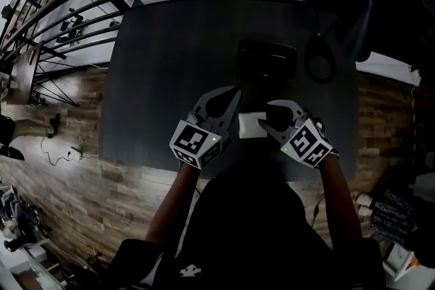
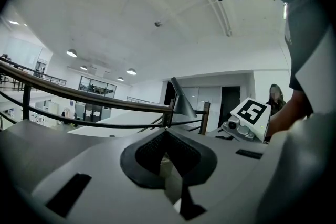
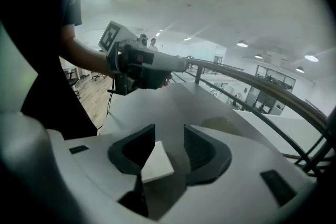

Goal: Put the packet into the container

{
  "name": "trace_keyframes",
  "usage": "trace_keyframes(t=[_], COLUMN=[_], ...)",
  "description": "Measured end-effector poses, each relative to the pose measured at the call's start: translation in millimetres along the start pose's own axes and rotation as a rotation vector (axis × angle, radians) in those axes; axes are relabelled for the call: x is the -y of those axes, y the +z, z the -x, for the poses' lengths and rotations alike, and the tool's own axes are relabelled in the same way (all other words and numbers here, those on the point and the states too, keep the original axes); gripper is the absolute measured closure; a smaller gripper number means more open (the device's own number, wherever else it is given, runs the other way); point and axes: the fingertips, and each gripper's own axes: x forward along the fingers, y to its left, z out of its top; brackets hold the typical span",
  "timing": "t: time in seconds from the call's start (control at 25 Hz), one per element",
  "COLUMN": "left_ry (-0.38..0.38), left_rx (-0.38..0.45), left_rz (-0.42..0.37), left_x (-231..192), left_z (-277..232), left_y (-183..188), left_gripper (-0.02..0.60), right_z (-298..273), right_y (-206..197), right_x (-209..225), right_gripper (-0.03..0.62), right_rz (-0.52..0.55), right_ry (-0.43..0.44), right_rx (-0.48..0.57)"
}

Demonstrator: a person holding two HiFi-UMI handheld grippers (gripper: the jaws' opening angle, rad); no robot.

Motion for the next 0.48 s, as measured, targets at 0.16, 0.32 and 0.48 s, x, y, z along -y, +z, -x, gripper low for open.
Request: trace_keyframes(t=[0.16, 0.32, 0.48], left_ry=[0.01, 0.023, 0.041], left_rx=[-0.019, -0.035, -0.044], left_rz=[0.004, 0.019, 0.03], left_x=[2.3, 5.5, 1.2], left_z=[2.3, 9.4, 16.7], left_y=[-8.3, -15.3, -20.1], left_gripper=[0.586, 0.586, 0.586], right_z=[-14.1, -28.3, -48.3], right_y=[-21.1, -42.9, -65.9], right_x=[-12.3, -28.1, -40.5], right_gripper=[0.356, 0.27, 0.178], right_rz=[0.051, 0.116, 0.158], right_ry=[0.099, 0.197, 0.276], right_rx=[-0.103, -0.211, -0.312])
